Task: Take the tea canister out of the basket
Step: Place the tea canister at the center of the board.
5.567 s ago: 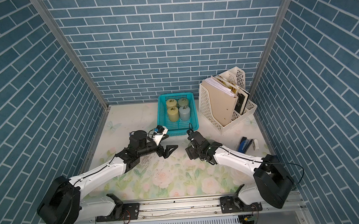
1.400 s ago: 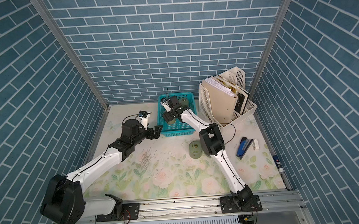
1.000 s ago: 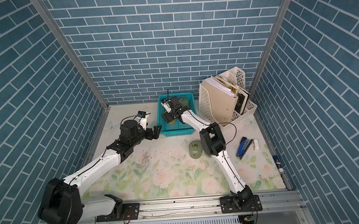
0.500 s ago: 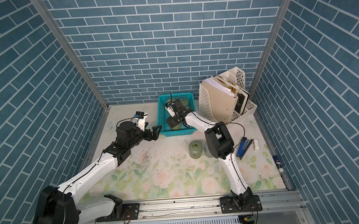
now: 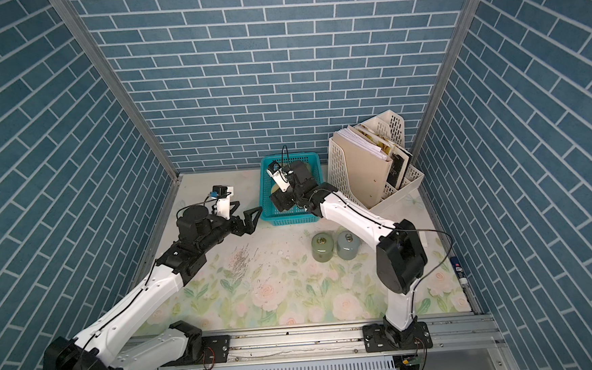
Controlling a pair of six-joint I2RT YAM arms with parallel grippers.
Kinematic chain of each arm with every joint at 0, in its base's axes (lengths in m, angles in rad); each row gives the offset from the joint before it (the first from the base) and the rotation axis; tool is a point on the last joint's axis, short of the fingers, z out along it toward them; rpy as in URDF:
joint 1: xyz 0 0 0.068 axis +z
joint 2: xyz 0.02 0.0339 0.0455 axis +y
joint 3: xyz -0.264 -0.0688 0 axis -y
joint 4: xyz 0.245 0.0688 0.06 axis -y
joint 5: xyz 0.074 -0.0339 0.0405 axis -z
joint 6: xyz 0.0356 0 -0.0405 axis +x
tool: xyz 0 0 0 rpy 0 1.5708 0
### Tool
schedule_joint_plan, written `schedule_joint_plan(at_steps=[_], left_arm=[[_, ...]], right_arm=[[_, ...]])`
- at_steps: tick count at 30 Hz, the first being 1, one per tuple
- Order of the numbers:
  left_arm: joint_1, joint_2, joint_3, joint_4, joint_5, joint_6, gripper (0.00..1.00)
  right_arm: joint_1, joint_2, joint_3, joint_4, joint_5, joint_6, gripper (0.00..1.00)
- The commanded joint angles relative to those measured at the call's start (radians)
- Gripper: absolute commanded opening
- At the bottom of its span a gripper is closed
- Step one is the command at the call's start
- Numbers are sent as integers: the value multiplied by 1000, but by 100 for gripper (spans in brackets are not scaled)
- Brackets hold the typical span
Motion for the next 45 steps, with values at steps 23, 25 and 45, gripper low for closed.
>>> schedule_joint_plan(at_steps=[23,25,45], left_arm=[[0,-76,-155,9,96,46,100],[-2,-70,-170,30,103,42,100],[-18,-16,-214,101,132,44,100]], right_arm=[[203,-329,-581,251,65,130,0],[202,-308,-590,263,86,140,0],[202,-146,-611,349,125,170,0]])
